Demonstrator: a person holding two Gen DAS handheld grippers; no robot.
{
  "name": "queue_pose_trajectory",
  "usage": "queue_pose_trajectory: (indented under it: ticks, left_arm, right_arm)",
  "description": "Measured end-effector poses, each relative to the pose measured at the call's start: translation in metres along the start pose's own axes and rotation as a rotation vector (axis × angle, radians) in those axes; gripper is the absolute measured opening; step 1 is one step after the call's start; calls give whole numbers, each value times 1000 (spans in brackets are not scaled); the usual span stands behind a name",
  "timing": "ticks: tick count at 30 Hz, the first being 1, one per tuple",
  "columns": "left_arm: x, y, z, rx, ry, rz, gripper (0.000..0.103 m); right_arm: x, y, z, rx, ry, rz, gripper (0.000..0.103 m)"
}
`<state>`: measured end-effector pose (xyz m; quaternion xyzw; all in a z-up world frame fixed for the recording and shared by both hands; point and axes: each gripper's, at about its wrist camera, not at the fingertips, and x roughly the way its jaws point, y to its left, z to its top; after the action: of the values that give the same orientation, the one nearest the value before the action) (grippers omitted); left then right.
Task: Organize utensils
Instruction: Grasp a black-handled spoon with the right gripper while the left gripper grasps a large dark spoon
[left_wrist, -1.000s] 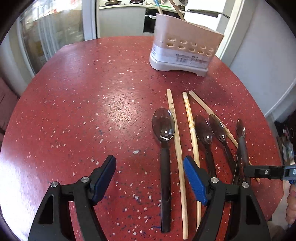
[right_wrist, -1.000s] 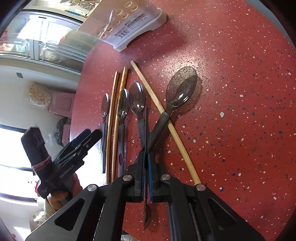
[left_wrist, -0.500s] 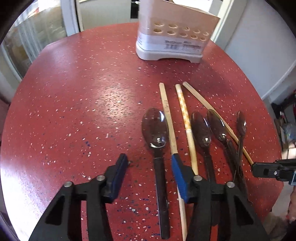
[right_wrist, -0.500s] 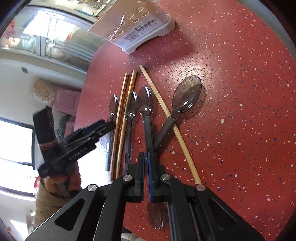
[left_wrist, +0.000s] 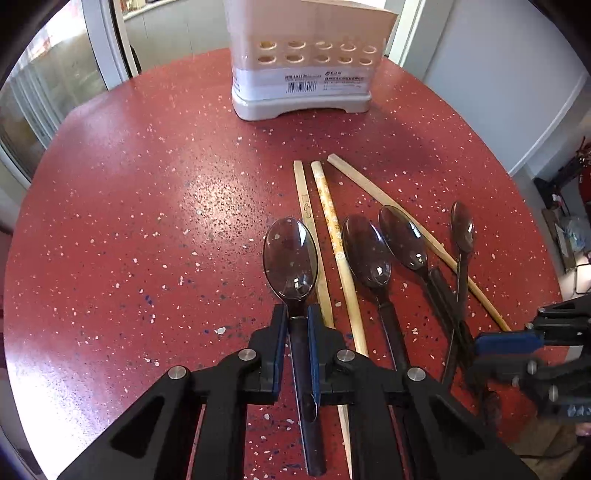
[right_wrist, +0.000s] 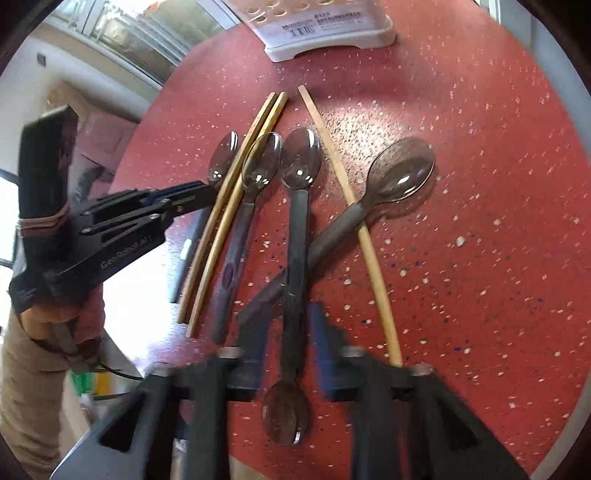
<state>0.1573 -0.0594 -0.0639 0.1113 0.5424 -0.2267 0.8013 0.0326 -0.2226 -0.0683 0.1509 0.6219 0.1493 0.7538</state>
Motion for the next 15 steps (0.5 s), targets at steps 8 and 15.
queue_pose_trajectory:
  ticks: [8, 15]
  left_arm:
    - [-13, 7, -19, -71, -75, -17, 40]
    - [-39, 17, -30, -145, -166, -41, 40]
  right_arm:
    - [-10, -12, 2, 59, -27, 79, 3]
    - [-24, -27, 0, 59, -68, 132, 3]
